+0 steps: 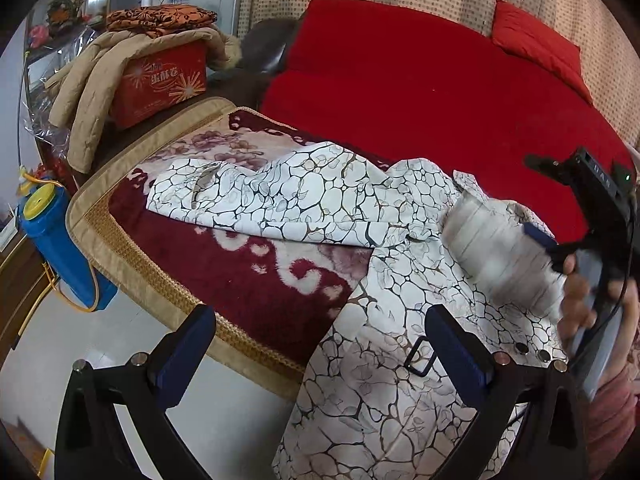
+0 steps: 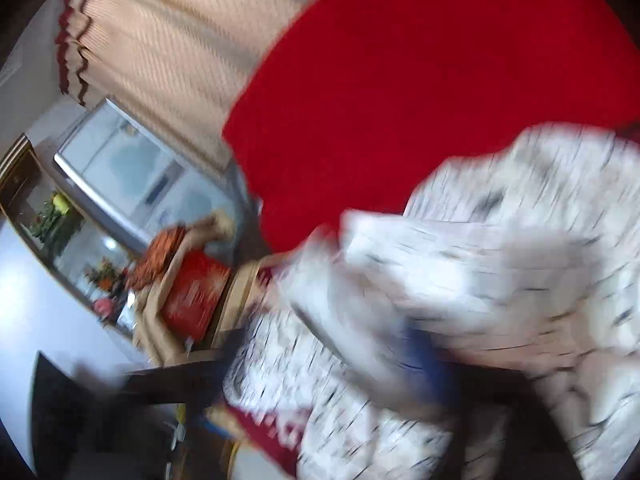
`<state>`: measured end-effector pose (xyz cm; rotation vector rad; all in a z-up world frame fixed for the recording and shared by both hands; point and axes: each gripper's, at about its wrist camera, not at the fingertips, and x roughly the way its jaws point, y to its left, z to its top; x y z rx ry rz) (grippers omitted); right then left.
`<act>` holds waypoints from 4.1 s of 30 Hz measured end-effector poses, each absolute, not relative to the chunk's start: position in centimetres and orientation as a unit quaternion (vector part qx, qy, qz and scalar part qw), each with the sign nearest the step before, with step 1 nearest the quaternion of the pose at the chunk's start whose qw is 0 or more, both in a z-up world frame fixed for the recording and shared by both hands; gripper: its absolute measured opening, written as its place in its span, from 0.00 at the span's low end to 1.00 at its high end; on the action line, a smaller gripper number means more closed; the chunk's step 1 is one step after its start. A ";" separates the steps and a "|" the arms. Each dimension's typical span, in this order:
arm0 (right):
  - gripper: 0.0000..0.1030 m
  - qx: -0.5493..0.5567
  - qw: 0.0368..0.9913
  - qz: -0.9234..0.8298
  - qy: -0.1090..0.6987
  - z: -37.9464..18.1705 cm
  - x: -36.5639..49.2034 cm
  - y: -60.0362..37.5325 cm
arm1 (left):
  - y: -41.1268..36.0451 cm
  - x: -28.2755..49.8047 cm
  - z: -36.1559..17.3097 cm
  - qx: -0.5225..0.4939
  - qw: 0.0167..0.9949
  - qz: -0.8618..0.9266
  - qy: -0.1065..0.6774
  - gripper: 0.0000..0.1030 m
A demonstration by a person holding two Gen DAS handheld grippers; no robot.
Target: Fold large clothes
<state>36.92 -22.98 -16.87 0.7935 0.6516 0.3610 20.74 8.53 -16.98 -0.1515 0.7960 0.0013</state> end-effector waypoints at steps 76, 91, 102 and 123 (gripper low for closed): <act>0.64 0.285 0.907 0.094 0.297 -21.5 23.4 -28.5 | 25.5 40.2 -19.7 -0.290 0.891 0.055 0.344 0.10; 0.64 0.330 0.915 0.032 0.229 -20.1 17.8 -36.3 | -3.3 32.6 -6.6 -0.079 0.917 -0.243 0.306 0.08; 0.69 0.379 0.903 -0.015 0.204 -20.4 14.7 -42.7 | -15.5 29.2 -6.0 -0.049 0.867 -0.373 0.328 0.68; 0.30 0.279 0.875 0.010 0.395 -24.2 31.4 -37.2 | -2.2 36.9 -22.6 0.041 0.871 -0.107 0.478 0.69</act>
